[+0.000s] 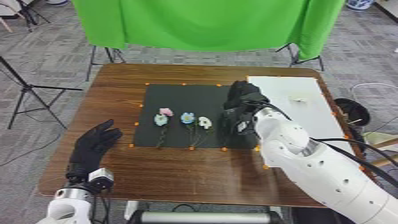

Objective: Arrange flowers

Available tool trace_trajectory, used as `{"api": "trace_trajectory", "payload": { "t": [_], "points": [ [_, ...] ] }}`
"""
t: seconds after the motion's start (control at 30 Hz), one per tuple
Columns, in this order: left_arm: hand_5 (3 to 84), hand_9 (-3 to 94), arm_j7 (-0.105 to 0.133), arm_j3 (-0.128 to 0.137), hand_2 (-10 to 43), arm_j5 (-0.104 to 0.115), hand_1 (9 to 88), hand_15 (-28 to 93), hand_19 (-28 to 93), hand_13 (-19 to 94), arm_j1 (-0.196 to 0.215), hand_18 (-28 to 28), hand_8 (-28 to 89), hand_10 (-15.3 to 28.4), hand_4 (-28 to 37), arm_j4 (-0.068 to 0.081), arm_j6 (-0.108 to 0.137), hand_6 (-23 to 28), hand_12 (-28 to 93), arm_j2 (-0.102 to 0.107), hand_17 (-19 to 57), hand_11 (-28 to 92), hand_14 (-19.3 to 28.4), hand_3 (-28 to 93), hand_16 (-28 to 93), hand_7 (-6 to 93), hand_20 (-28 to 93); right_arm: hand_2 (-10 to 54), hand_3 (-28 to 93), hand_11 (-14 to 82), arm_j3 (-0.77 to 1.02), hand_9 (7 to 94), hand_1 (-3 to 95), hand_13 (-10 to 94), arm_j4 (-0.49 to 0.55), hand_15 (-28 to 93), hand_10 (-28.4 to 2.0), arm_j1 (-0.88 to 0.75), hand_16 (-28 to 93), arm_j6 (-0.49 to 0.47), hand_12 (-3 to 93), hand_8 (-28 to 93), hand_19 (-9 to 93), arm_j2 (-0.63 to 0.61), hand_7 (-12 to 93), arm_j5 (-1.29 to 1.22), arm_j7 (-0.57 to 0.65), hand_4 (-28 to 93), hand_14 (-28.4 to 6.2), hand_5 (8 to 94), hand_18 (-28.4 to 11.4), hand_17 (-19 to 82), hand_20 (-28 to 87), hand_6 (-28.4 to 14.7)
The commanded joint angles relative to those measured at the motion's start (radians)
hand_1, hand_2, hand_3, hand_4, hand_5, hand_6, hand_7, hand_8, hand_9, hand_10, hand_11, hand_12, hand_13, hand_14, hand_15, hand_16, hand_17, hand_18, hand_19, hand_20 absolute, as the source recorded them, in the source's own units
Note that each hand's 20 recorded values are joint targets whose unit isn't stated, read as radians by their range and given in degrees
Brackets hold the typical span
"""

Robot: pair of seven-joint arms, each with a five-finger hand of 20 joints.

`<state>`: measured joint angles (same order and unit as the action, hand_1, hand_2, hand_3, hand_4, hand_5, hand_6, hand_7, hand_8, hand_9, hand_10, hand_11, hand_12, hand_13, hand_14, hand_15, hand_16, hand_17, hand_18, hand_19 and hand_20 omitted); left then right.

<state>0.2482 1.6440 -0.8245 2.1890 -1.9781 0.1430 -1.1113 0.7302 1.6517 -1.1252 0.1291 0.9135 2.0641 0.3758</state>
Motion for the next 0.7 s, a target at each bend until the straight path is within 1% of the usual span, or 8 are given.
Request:
{"api": "trace_trajectory", "payload": {
  "t": [0.03, 0.23, 0.37, 0.43, 0.47, 0.5, 0.6, 0.7],
  "points": [
    [49.3, 49.9, -0.015, -0.007, -6.4, 0.007, 24.0, 22, 11, 37, 0.016, 13.1, -8, 12.3, -24.3, 0.009, -0.004, 0.4, 14, -0.010, 3.9, 21, 16.7, 72, 2, 17.1, 18, -9.0, 64, 9.1, 0.007, 84.3, 55.5, 91, -0.039, 64, -9.7, 0.006, 29, -0.007, 28.0, 2, 93, 0.000, 22, 0.024, 0.017, -22, -1.8, 78.4, -14.2, 64, 58, 3.2],
    [49.2, 49.9, -0.015, -0.005, -6.4, 0.005, 23.9, 22, 11, 37, 0.016, 13.1, -8, 12.4, -24.4, 0.009, -0.005, 0.3, 14, -0.011, 3.9, 21, 16.6, 73, 2, 17.2, 18, -8.1, 64, 9.7, 0.013, 82.0, 53.3, 90, -0.025, 64, -9.7, 0.007, 29, -0.028, 27.0, 2, 93, -0.004, 23, 0.000, 0.028, -20, -1.9, 76.6, -14.4, 63, 58, 3.5],
    [49.2, 49.9, -0.014, -0.008, -6.3, 0.004, 23.9, 22, 11, 37, 0.014, 13.1, -8, 12.5, -24.4, 0.010, -0.007, 0.3, 14, -0.011, 4.0, 21, 16.6, 72, 2, 17.2, 18, -9.1, 64, 14.5, 0.018, 76.4, 50.6, 90, -0.010, 65, -11.2, 0.011, 29, -0.032, 21.6, 2, 93, -0.006, 24, 0.001, 0.036, -18, -2.1, 70.8, -14.4, 63, 58, 2.9],
    [49.2, 49.9, -0.011, -0.008, -6.3, 0.004, 23.9, 22, 11, 37, 0.017, 13.2, -8, 12.4, -24.3, 0.009, -0.008, 0.3, 14, -0.012, 4.0, 21, 16.6, 72, 2, 17.2, 18, -9.5, 65, 15.8, 0.028, 72.8, 46.9, 89, -0.002, 65, -11.7, 0.012, 29, -0.063, 18.5, 1, 93, -0.007, 24, -0.012, 0.029, -18, -2.1, 68.2, -14.6, 62, 59, 2.8],
    [49.2, 49.9, -0.018, -0.010, -6.3, 0.003, 23.9, 22, 11, 37, 0.012, 13.2, -8, 12.4, -24.3, 0.012, -0.011, 0.3, 14, -0.010, 4.0, 21, 16.6, 72, 2, 17.3, 18, -9.5, 66, 15.4, 0.039, 71.7, 44.4, 88, 0.007, 65, -11.7, 0.005, 29, -0.083, 18.3, 1, 93, -0.010, 24, -0.015, 0.032, -18, -2.3, 67.0, -14.5, 62, 58, 2.9],
    [49.3, 49.9, -0.017, -0.008, -6.3, 0.003, 24.0, 22, 11, 37, 0.018, 13.1, -8, 12.4, -24.4, 0.009, -0.009, 0.3, 14, -0.011, 4.0, 21, 16.6, 72, 2, 17.3, 18, -9.5, 68, 14.7, 0.042, 70.1, 41.9, 88, 0.010, 65, -11.9, 0.004, 29, -0.096, 18.1, 0, 93, -0.010, 22, -0.013, 0.025, -18, -2.6, 66.0, -14.7, 61, 58, 3.0],
    [49.3, 49.9, -0.016, -0.009, -6.3, 0.003, 24.0, 22, 11, 37, 0.012, 13.1, -8, 12.4, -24.3, 0.012, -0.010, 0.2, 14, -0.009, 3.9, 21, 16.6, 72, 2, 17.3, 18, -9.5, 71, 13.5, 0.055, 67.1, 38.1, 87, 0.029, 66, -12.8, -0.004, 28, -0.102, 18.3, -10, 93, -0.018, 22, -0.019, 0.029, -17, -2.8, 64.5, -14.7, 60, 57, 2.8],
    [49.3, 49.9, -0.018, -0.009, -6.3, 0.003, 24.0, 22, 11, 37, 0.014, 13.1, -8, 12.5, -24.2, 0.010, -0.010, 0.3, 14, -0.007, 4.0, 21, 16.6, 72, 2, 17.3, 18, -9.5, 71, 11.7, 0.083, 61.6, 33.9, 85, 0.056, 66, -13.0, -0.016, 28, -0.113, 18.1, -11, 93, -0.026, 20, -0.025, 0.026, -17, -3.3, 59.5, -15.0, 59, 57, 1.6]
  ]
}}
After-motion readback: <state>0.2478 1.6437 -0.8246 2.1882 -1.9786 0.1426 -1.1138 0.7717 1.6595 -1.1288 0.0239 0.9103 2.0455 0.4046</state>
